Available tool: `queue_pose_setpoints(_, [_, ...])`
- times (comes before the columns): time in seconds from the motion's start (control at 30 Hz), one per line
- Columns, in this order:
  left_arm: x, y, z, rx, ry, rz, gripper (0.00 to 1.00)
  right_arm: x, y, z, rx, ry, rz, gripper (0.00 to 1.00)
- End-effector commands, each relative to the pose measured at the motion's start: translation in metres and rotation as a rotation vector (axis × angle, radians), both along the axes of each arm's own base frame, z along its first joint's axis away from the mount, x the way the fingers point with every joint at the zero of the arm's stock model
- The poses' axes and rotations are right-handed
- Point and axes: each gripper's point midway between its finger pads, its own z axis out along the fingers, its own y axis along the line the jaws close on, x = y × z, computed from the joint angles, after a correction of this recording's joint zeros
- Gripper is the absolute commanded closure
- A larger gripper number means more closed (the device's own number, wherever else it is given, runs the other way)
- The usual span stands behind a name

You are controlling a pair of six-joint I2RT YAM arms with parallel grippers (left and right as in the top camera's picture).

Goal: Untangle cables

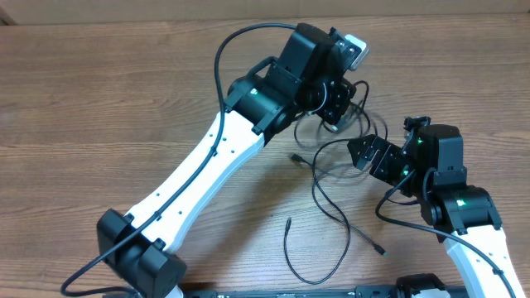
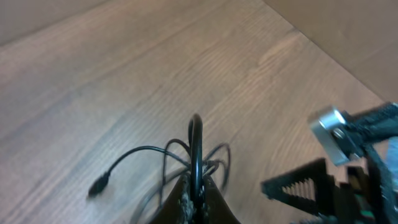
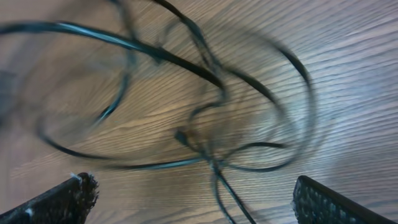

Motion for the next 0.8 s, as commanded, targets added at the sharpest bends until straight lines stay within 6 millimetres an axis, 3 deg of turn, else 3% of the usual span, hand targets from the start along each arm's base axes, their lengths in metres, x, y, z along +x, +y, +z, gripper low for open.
queue_pose_setpoints(0.0, [-0.023,-0.008,0.028,-0.092,0.046,-0.066,0.96,-0.001,0.006,0.016,0.049,-0.044,0.009,0.0])
queue_pose_setpoints(0.13, [-0.043,-0.025,0.05,-0.219,0.077,-0.198,0.96,-0.001,0.006,0.016,0.049,-0.042,0.008,0.0])
queue_pose_setpoints(0.23, [-0.032,-0.019,0.044,-0.188,0.076,-0.126,0.96,-0.002,0.005,0.014,0.043,-0.035,0.008,0.0])
queue_pose_setpoints(0.33, [-0.027,-0.008,0.046,-0.202,0.116,-0.082,0.96,-0.004,-0.01,0.005,-0.027,-0.008,-0.05,0.0])
queue_pose_setpoints(0.53, [-0.051,-0.002,0.081,-0.301,0.126,-0.197,0.96,-0.004,-0.035,-0.007,-0.143,0.027,-0.145,0.0])
queue_pose_setpoints(0.63, [-0.067,0.005,0.102,-0.331,0.103,-0.228,0.96,0.003,-0.033,-0.01,-0.151,0.023,-0.127,0.0])
queue_pose_setpoints(0.77, [-0.082,0.015,0.123,-0.343,0.047,-0.248,0.96,0.019,-0.005,-0.003,-0.171,-0.102,0.131,0.0])
